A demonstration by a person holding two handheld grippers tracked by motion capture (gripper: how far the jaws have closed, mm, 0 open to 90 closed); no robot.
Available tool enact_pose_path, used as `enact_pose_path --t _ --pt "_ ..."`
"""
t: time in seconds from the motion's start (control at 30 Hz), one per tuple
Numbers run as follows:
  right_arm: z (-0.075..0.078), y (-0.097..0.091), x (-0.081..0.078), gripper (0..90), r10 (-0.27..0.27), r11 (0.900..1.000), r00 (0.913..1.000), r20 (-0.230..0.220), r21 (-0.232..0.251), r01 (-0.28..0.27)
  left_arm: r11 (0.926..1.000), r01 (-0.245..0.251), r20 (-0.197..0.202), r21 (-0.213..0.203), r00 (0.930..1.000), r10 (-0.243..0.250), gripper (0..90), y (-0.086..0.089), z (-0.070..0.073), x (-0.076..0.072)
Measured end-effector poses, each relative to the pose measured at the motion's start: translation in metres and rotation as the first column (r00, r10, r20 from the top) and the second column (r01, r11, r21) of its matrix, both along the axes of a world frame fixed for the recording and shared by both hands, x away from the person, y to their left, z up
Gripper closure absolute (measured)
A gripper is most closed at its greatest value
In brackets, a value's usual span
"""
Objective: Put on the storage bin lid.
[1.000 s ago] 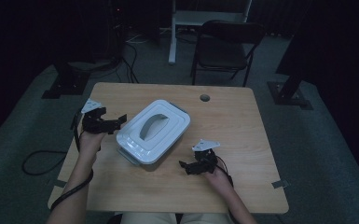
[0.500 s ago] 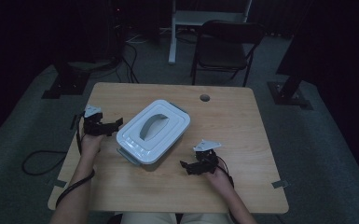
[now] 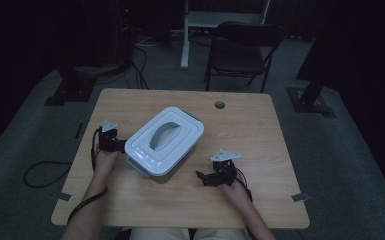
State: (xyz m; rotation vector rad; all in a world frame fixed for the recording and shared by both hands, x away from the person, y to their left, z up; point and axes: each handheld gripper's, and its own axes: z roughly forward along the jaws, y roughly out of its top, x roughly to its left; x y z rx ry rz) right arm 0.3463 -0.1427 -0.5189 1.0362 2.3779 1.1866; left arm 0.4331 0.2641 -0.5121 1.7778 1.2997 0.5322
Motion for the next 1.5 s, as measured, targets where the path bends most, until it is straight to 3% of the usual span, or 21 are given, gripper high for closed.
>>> enact_pose_path --t 0.23,0.47,0.67,1.1,1.3,1.5 --pt "-0.001 0.000 0.000 11.9 -0.026 0.9995 0.9996 0.011 -0.016 0.026 0.9997 0.022 -0.012 0.003 0.9997 -0.022 1.0 -0.005 0.002 -0.002" --pt "0.000 -0.003 0.002 11.9 -0.069 0.9976 0.9974 0.019 -0.001 0.069 0.9996 0.026 -0.003 0.010 0.9997 -0.026 0.9 -0.008 0.002 -0.007" --pt "0.002 -0.003 0.002 11.9 -0.130 0.9916 0.9905 0.047 0.005 0.129 0.9991 0.041 -0.012 0.009 0.9991 -0.041 0.9 -0.012 0.001 -0.014" --pt "0.000 -0.006 0.005 11.9 -0.194 0.9810 0.9793 0.058 -0.002 0.194 0.9952 0.090 0.000 0.038 0.9959 -0.090 0.9 -0.038 0.001 -0.039" --pt "0.001 -0.008 0.004 11.9 -0.211 0.9775 0.9749 0.071 0.014 0.210 0.9931 0.117 -0.017 0.002 0.9930 -0.117 0.8 -0.051 0.001 -0.048" --pt "0.001 -0.010 0.005 11.9 -0.213 0.9770 0.9741 0.075 0.006 0.213 0.9906 0.128 0.003 0.047 0.9917 -0.129 0.8 -0.069 0.004 -0.056"
